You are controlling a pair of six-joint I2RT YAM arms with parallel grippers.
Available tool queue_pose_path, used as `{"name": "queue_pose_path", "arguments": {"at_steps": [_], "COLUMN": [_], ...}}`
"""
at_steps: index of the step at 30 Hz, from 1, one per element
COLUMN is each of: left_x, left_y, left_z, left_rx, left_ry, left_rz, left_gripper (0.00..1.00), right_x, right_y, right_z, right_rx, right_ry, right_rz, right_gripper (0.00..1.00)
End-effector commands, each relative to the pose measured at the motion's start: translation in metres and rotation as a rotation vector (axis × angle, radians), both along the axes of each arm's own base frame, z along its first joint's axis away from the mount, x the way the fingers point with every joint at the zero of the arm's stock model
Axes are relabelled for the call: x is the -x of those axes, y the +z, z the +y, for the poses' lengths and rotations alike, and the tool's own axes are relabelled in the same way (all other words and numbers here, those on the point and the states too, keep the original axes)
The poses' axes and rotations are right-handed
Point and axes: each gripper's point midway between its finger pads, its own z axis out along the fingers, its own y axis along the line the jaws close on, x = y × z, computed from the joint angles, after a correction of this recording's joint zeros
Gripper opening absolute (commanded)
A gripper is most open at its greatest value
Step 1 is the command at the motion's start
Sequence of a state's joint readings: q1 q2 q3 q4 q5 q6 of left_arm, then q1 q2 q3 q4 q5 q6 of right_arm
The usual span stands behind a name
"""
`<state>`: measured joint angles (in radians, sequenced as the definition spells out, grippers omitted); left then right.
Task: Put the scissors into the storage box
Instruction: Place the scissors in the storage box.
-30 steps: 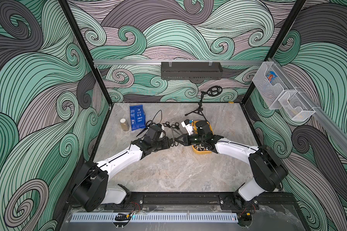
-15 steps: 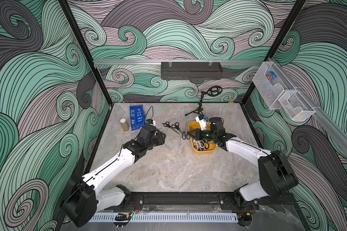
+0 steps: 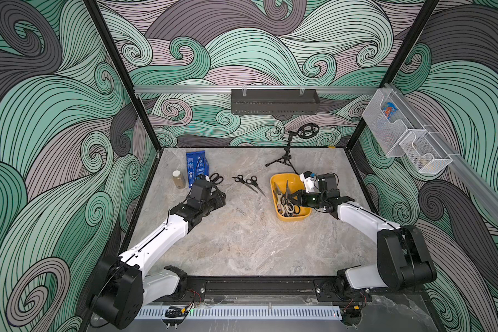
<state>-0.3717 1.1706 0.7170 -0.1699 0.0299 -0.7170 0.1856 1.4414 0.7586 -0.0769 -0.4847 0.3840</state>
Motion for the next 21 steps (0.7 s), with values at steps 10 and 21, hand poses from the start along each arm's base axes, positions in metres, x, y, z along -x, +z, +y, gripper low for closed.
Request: {"name": "queue_pose_path", "arguments": {"at_steps": [10, 21], "left_x": [-0.007, -0.027], "left_y": [0.001, -0.01], "left_z": [0.008, 0.024], "left_rx": [0.047, -0.079], "left_ry": [0.011, -0.01], "left_rz": [0.006, 0.022], "left_gripper": [0.45, 0.45], "right_x": [0.011, 0.0], "right_y": [-0.033, -0.027], "right_z": [-0.001, -0.009], "right_rx": [0.021, 0.069], "right_ry": [0.021, -0.018], "right_rz": [0.092, 0.061], "right_gripper": [0.17, 0.43]}}
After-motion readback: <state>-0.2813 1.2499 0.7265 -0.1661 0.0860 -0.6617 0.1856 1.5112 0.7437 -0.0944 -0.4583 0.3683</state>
